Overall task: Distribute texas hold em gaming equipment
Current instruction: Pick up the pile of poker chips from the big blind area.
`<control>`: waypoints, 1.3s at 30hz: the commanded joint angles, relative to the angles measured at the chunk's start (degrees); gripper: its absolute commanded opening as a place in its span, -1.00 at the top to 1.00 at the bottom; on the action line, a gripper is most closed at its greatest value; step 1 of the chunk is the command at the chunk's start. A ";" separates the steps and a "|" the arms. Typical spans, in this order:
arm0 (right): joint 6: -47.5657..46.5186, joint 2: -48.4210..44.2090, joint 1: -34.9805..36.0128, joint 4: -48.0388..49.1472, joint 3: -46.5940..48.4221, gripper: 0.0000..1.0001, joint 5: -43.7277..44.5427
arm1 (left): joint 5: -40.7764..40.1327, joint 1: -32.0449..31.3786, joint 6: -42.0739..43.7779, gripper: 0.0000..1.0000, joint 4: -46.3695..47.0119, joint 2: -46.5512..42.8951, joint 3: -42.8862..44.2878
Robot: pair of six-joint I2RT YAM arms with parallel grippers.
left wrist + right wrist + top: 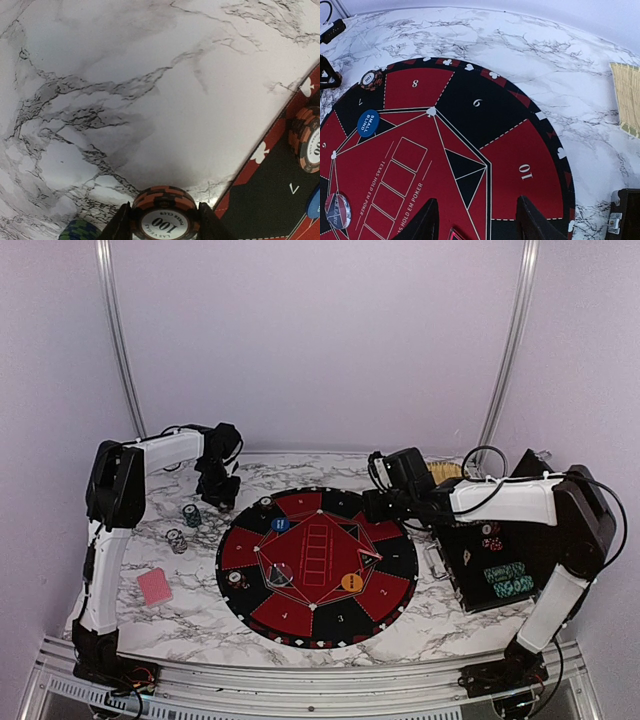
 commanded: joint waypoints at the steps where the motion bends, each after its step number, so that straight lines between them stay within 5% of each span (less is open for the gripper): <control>1: -0.24 -1.52 -1.45 -0.27 1.32 -0.02 1.13 | 0.09 -2.11 0.05 0.22 -1.88 -2.61 0.19; 15: 0.30 -3.26 -3.86 0.51 -1.26 -0.02 1.37 | 1.06 -9.56 -2.87 0.23 -1.88 -8.48 -4.03; 39: 0.33 -10.13 -10.68 2.35 -10.03 -0.03 -0.24 | 1.94 -32.75 -11.59 0.23 -2.40 -9.04 -3.27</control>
